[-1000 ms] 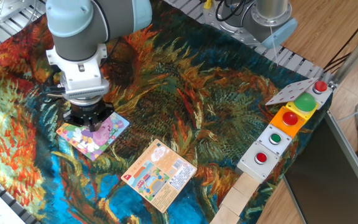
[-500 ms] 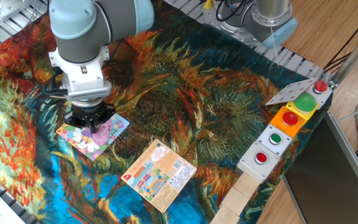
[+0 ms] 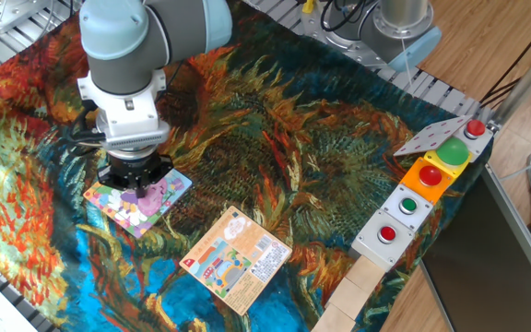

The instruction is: Assemble one piece of a puzzle

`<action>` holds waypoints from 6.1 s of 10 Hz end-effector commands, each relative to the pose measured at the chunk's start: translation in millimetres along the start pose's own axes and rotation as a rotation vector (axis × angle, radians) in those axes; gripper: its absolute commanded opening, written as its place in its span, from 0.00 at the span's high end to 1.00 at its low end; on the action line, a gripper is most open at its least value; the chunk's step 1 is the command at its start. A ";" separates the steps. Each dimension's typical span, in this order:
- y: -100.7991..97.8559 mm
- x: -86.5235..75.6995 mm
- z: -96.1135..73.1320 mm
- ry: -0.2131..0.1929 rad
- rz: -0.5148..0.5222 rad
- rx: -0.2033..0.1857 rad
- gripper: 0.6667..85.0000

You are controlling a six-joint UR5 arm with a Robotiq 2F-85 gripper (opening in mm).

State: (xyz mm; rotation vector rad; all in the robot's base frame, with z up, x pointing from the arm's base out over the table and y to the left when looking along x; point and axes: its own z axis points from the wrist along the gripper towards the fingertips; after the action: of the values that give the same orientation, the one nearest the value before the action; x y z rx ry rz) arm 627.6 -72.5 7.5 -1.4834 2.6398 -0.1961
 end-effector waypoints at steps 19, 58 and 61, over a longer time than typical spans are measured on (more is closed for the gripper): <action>8.2 1.8 -1.8 -0.010 0.024 -0.005 0.99; 11.2 3.3 0.3 -0.020 0.012 0.008 0.99; 11.7 4.7 0.2 -0.020 0.012 0.008 0.99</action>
State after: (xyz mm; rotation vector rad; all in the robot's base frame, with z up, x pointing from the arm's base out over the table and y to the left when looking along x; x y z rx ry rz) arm 615.4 -70.3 4.2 -1.4754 2.6275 -0.2001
